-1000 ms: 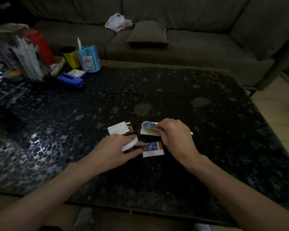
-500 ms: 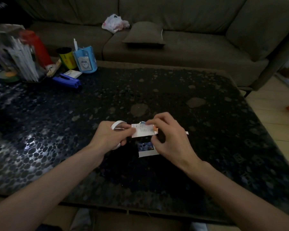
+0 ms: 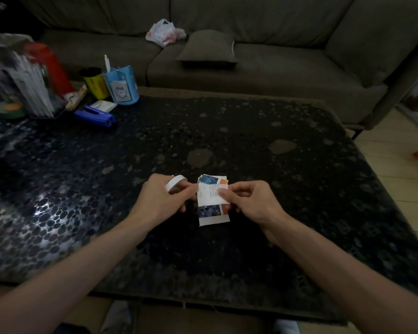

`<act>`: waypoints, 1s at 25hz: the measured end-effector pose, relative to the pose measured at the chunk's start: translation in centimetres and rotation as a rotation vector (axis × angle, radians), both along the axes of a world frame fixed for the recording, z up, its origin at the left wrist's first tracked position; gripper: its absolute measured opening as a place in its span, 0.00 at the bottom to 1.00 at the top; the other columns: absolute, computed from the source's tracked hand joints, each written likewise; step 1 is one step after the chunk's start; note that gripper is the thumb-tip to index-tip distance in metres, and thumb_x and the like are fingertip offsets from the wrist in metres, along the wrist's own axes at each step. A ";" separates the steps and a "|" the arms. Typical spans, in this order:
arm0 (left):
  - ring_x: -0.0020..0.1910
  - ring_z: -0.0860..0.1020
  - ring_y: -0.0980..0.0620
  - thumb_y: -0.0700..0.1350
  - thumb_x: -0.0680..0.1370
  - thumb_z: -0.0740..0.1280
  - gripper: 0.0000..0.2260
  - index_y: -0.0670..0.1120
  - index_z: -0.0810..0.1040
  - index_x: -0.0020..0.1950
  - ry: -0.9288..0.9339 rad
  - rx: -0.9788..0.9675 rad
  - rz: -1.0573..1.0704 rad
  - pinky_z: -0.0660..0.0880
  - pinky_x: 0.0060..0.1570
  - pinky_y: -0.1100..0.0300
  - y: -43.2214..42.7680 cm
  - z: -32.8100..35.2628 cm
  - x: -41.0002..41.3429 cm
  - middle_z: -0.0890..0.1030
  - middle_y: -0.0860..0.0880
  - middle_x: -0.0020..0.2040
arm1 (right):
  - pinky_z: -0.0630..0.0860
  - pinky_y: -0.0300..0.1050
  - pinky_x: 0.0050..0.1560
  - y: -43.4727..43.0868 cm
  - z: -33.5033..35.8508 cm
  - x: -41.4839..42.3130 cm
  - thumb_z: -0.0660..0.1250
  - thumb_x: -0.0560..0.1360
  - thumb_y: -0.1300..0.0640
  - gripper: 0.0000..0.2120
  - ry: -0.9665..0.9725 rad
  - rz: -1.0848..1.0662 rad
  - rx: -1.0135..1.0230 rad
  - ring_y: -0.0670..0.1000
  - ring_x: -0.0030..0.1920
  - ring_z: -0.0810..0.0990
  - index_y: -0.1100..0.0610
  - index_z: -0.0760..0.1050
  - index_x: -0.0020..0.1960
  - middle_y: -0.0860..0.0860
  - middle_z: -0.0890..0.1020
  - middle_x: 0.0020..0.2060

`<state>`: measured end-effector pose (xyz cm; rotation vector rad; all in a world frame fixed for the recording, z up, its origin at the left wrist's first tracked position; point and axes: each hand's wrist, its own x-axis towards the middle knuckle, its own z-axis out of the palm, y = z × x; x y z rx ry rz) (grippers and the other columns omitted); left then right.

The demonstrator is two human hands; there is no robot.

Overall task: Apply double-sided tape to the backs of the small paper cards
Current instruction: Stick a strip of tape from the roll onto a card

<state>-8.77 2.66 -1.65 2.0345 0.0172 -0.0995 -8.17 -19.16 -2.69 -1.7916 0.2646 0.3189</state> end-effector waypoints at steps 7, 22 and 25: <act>0.41 0.81 0.63 0.50 0.82 0.70 0.26 0.58 0.66 0.78 0.038 0.361 -0.461 0.77 0.45 0.67 2.6 -0.7 -1.1 0.84 0.64 0.43 | 0.76 0.29 0.30 0.0 0.1 -0.2 0.76 0.76 0.55 0.04 0.036 0.013 -0.194 0.39 0.36 0.86 0.48 0.82 0.48 0.46 0.87 0.44; 0.44 0.71 0.60 0.61 0.80 0.68 0.11 0.60 0.67 0.46 -0.166 0.721 -0.581 0.67 0.44 0.61 4.3 -2.1 -1.8 0.73 0.61 0.48 | 0.78 0.35 0.39 0.1 -0.4 -0.7 0.78 0.75 0.54 0.11 -0.021 0.086 -0.257 0.39 0.37 0.86 0.46 0.79 0.54 0.44 0.88 0.37; 0.45 0.72 0.60 0.60 0.80 0.68 0.08 0.59 0.71 0.48 -0.158 0.722 -0.590 0.69 0.45 0.60 4.3 -2.0 -1.8 0.73 0.61 0.49 | 0.79 0.34 0.41 0.2 -0.6 -0.6 0.78 0.75 0.53 0.12 -0.041 0.109 -0.297 0.37 0.39 0.85 0.44 0.78 0.54 0.44 0.88 0.38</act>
